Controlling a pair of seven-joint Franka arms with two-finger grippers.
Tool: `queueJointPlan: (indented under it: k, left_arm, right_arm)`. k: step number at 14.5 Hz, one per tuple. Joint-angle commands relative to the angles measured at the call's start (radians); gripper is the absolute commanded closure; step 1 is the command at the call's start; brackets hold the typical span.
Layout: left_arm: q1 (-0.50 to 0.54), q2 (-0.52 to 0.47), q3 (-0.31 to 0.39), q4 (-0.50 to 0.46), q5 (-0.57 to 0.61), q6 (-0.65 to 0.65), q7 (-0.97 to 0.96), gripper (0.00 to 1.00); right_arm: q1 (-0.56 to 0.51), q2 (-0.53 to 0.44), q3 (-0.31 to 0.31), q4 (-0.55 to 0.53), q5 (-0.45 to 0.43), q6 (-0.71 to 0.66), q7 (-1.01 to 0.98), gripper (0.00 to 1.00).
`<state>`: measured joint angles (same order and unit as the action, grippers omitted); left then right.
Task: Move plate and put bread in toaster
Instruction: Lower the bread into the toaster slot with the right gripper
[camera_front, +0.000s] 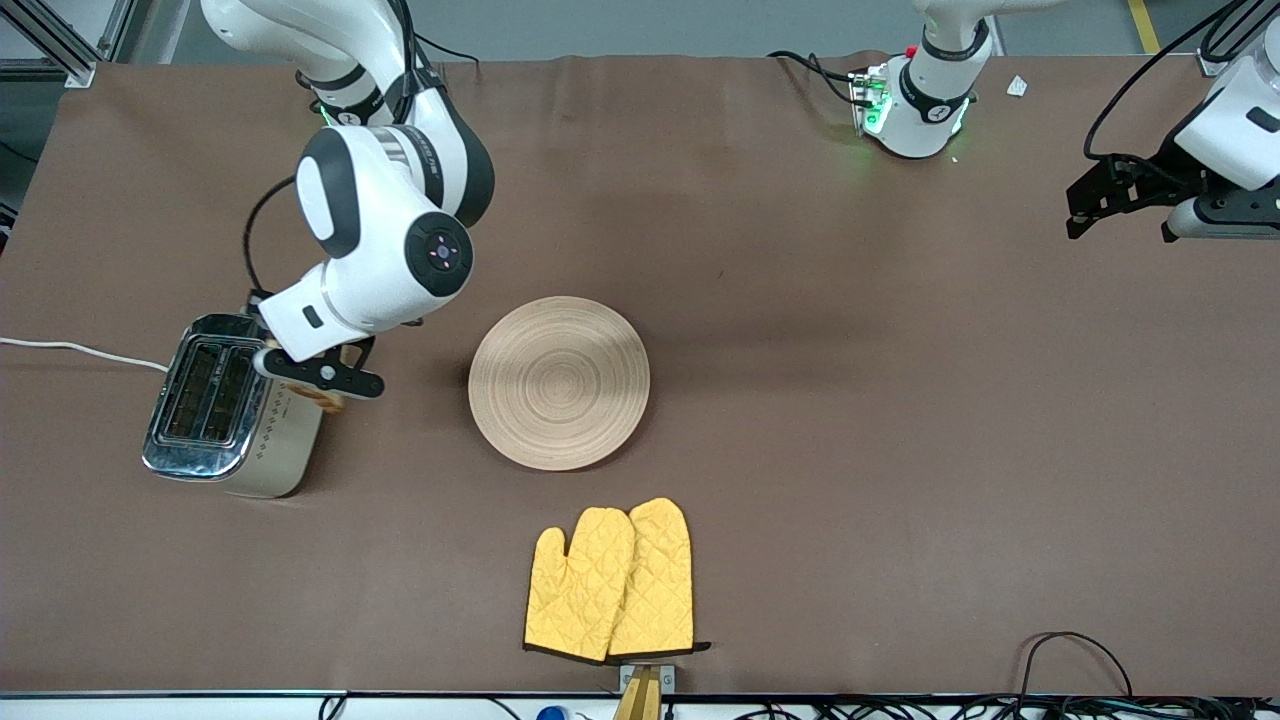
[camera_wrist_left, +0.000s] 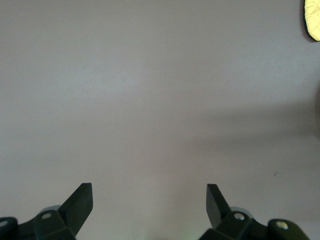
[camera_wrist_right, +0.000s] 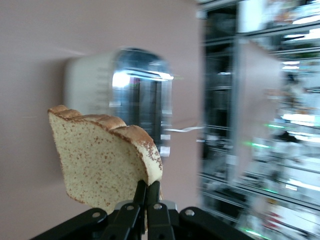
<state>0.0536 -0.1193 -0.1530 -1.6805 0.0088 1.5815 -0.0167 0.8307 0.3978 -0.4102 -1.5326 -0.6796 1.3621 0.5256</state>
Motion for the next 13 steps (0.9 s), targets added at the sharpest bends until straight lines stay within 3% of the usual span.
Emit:
queueJointPlan:
  k: [1,4,6,13]
  left_arm:
    - [0.009,0.001,-0.002,-0.007,-0.012,0.012,0.017,0.00]
    - [0.009,0.000,-0.002,-0.008,-0.012,0.012,0.017,0.00]
    - [0.009,0.001,-0.002,-0.008,-0.012,0.012,0.017,0.00]
    - [0.009,0.004,-0.002,-0.010,-0.012,0.012,0.017,0.00]
  right_arm:
    - [-0.005,0.064,-0.002,-0.029,-0.164,-0.086,0.013,0.99]
    - [-0.047,0.145,-0.007,-0.029,-0.192,-0.089,0.024,0.99]
    - [-0.132,0.156,-0.006,-0.021,-0.201,-0.061,0.024,0.99]
    - [-0.187,0.182,-0.006,-0.017,-0.199,-0.009,0.028,0.99]
